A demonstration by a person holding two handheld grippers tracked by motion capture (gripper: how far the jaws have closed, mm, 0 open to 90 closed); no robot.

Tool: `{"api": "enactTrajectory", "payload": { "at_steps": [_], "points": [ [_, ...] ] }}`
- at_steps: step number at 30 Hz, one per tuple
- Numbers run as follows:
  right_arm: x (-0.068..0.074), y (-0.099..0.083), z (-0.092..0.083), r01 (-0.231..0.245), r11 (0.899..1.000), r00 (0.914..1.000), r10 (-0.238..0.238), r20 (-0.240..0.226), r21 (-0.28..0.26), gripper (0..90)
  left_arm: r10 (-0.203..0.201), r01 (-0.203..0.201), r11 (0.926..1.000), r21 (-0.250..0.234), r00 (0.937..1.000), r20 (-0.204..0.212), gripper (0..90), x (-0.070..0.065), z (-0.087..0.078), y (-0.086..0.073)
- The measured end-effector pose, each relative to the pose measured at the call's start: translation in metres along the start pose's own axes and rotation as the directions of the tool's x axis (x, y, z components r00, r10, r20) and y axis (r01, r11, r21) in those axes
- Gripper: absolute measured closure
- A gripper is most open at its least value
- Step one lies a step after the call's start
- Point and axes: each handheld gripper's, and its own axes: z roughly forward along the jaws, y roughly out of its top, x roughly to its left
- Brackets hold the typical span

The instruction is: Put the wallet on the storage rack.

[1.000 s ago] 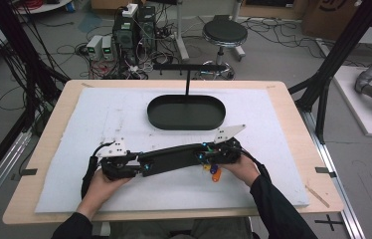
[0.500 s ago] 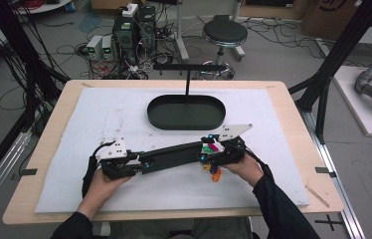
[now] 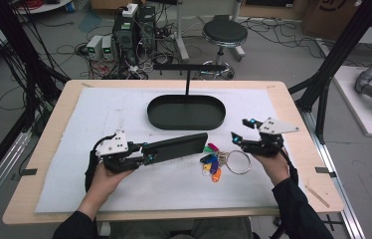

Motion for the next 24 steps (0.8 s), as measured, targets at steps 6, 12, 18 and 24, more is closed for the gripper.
{"api": "enactTrajectory", "payload": {
  "at_steps": [6,12,18,24],
  "points": [
    [-0.029,-0.018,-0.009,-0.146,0.989,0.9730,0.142,0.182,0.004,32.5,0.014,-0.015,0.9997,-0.017,0.9994,-0.032,73.9,0.005,0.003,0.012],
    [-0.041,-0.029,-0.008,-0.207,0.978,0.9568,0.204,0.207,-0.008,31.4,0.014,-0.016,0.9994,-0.032,0.9980,-0.062,73.9,0.014,0.009,0.023],
    [-0.041,-0.030,-0.007,-0.186,0.983,0.9573,0.182,0.225,-0.001,31.4,0.019,-0.022,0.9989,-0.043,0.9968,-0.078,73.9,0.025,0.018,0.036],
    [-0.043,-0.031,-0.005,-0.186,0.983,0.9543,0.180,0.238,0.001,31.5,0.029,-0.034,0.9983,-0.048,0.9955,-0.090,73.9,0.038,0.030,0.047]
  ]
}}
